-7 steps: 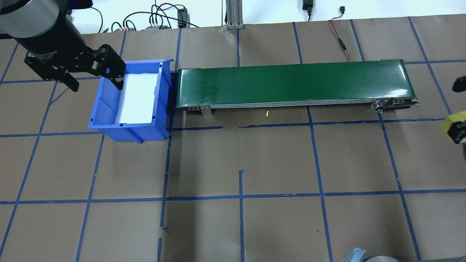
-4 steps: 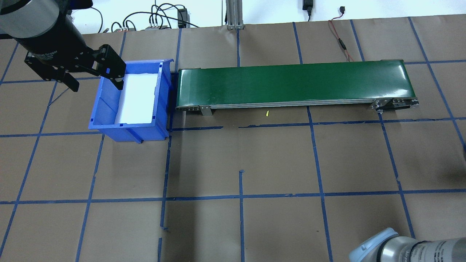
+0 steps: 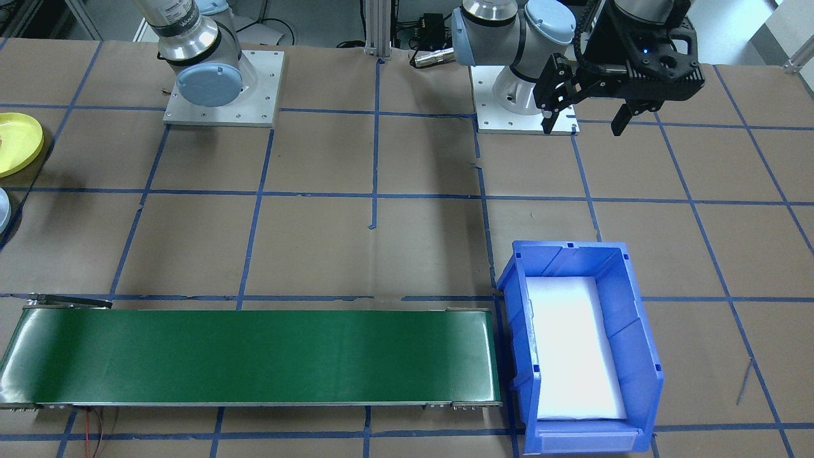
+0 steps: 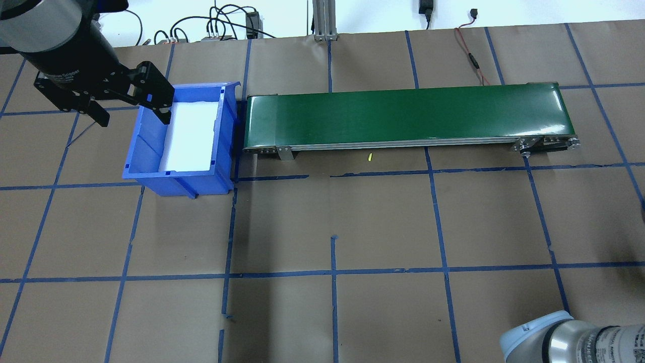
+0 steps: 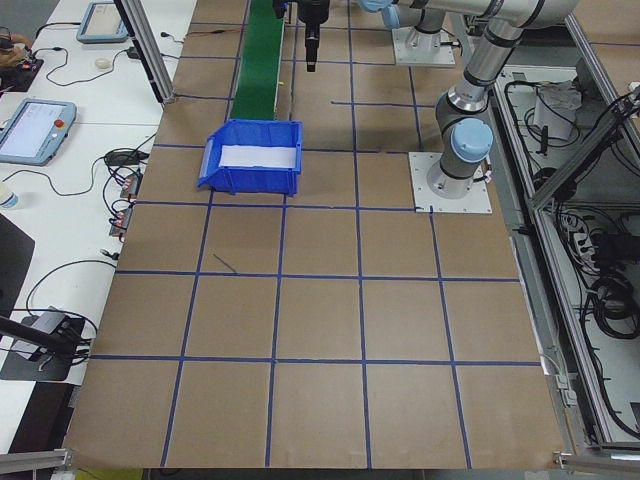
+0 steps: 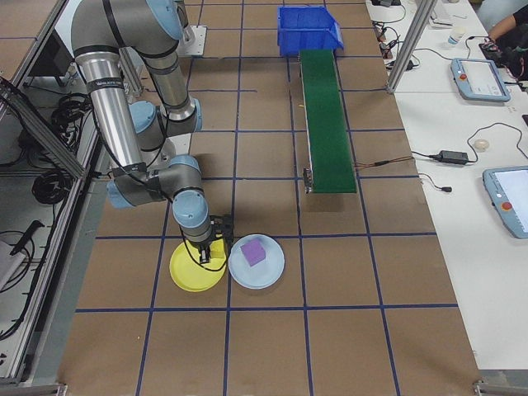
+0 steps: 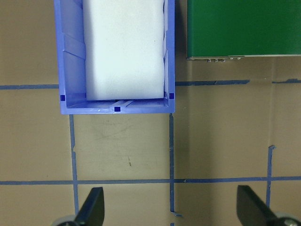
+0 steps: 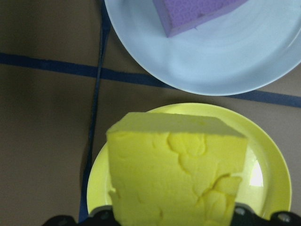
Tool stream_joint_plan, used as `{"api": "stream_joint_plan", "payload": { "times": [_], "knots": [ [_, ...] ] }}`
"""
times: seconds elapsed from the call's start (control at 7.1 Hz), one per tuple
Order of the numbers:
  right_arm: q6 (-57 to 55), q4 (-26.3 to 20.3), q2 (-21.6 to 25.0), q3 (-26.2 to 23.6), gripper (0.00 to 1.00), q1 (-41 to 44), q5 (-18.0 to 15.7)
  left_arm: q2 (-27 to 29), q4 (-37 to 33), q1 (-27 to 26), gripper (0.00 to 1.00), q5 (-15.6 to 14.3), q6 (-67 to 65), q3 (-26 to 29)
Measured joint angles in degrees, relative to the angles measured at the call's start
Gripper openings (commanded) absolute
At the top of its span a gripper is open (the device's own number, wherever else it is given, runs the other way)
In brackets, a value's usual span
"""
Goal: Move block left to right into plate
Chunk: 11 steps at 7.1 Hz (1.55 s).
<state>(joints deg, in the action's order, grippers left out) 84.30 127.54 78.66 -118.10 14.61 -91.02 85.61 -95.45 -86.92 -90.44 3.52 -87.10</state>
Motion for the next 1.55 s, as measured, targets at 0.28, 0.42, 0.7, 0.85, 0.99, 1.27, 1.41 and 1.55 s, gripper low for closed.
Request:
{"api": "stream_joint_plan", "payload": {
  "times": [0.28, 0.42, 0.7, 0.85, 0.99, 1.27, 1.41, 1.55],
  "knots": [
    [0.4, 0.2, -1.3, -0.2, 1.0, -0.8, -0.5, 0.0, 0.0, 0.0, 1.0, 0.0, 0.0, 0.0],
    [0.2, 0.3, -1.3, -0.1, 1.0, -1.0, -0.7, 0.0, 0.0, 0.0, 1.0, 0.0, 0.0, 0.0],
    [-2.6, -0.2, -0.1, 1.8, 1.0, 0.7, -0.5, 0.0, 0.0, 0.0, 1.0, 0.0, 0.0, 0.0],
    [-4.9, -0.8, 1.4, 3.7, 1.0, 4.9, -0.6, 0.0, 0.0, 0.0, 1.0, 0.0, 0.0, 0.0],
    [-8.1, -2.8, 3.3, 6.2, 1.0, 11.1, -1.3, 0.0, 0.0, 0.0, 1.0, -0.1, 0.0, 0.0],
    [-21.5, -11.4, 6.5, 11.7, 1.0, 24.8, -3.3, 0.0, 0.0, 0.0, 1.0, -0.1, 0.0, 0.0],
    [-29.0, -13.6, 7.4, 13.6, 1.0, 32.7, -3.7, 0.0, 0.0, 0.0, 1.0, -0.1, 0.0, 0.0],
    [-37.0, -14.9, 8.3, 14.7, 1.0, 40.2, -3.9, 0.0, 0.0, 0.0, 1.0, -0.1, 0.0, 0.0]
  ]
}}
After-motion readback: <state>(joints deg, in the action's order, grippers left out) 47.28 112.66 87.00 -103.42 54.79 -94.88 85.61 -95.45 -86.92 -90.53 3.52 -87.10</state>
